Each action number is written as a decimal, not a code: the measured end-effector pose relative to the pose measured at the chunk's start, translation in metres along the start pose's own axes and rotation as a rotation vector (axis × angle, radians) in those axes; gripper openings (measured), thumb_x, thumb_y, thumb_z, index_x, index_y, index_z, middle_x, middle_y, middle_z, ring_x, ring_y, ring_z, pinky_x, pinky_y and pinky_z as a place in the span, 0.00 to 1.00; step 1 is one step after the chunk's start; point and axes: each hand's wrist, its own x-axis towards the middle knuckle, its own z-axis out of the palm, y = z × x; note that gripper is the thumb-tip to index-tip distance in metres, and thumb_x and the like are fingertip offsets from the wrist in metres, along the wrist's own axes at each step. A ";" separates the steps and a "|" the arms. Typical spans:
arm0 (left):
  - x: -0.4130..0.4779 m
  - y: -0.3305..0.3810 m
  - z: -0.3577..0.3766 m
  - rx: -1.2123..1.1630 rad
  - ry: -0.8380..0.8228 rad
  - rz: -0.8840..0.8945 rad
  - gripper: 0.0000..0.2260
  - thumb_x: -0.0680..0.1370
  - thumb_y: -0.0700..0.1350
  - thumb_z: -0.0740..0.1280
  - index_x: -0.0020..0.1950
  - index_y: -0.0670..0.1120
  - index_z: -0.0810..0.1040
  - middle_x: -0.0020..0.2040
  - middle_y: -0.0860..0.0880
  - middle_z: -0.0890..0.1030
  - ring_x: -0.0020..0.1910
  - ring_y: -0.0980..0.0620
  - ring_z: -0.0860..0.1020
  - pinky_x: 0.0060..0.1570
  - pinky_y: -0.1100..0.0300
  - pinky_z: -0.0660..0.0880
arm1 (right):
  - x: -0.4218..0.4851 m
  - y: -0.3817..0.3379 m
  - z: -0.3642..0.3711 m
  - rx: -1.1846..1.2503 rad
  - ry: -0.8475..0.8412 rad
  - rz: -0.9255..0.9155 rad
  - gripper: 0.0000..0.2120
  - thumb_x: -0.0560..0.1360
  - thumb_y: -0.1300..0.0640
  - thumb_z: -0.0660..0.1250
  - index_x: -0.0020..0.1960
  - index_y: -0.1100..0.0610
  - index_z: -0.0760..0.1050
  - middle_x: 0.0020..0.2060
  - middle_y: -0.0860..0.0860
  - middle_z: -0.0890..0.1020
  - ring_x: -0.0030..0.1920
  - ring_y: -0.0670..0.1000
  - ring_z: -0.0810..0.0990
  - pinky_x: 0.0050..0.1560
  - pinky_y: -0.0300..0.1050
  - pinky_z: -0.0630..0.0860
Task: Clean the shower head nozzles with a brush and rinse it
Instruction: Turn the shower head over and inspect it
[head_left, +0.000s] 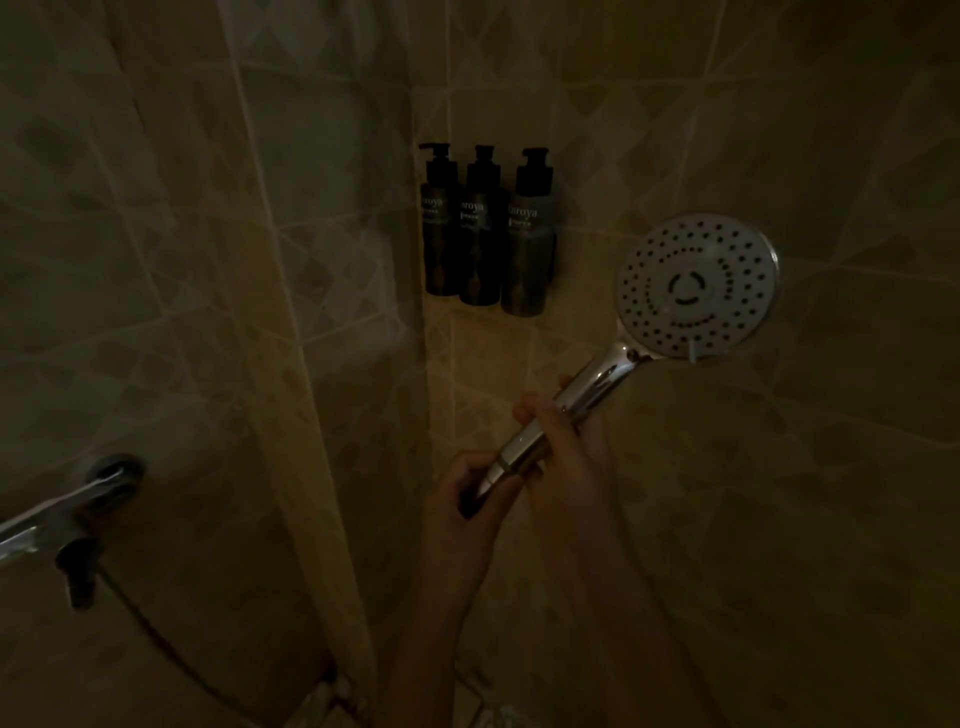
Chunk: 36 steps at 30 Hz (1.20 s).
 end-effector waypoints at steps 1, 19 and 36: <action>0.000 0.000 0.000 0.020 0.016 0.000 0.06 0.74 0.42 0.69 0.45 0.53 0.79 0.41 0.55 0.83 0.42 0.57 0.81 0.41 0.65 0.77 | 0.000 0.000 0.002 0.043 0.016 0.035 0.10 0.76 0.60 0.65 0.54 0.48 0.73 0.48 0.50 0.79 0.46 0.46 0.79 0.49 0.45 0.75; 0.024 0.003 -0.008 0.062 -0.268 0.013 0.10 0.79 0.42 0.61 0.41 0.49 0.78 0.31 0.54 0.81 0.29 0.60 0.74 0.34 0.68 0.71 | 0.021 -0.005 -0.011 0.221 -0.085 0.035 0.05 0.73 0.53 0.62 0.44 0.55 0.69 0.30 0.48 0.73 0.32 0.47 0.73 0.39 0.43 0.72; 0.020 0.012 -0.008 0.008 -0.376 -0.104 0.11 0.75 0.38 0.68 0.55 0.39 0.72 0.41 0.48 0.80 0.36 0.61 0.78 0.36 0.71 0.71 | 0.021 -0.007 -0.014 0.212 -0.032 -0.030 0.05 0.77 0.62 0.60 0.45 0.54 0.72 0.34 0.49 0.74 0.34 0.47 0.73 0.42 0.44 0.72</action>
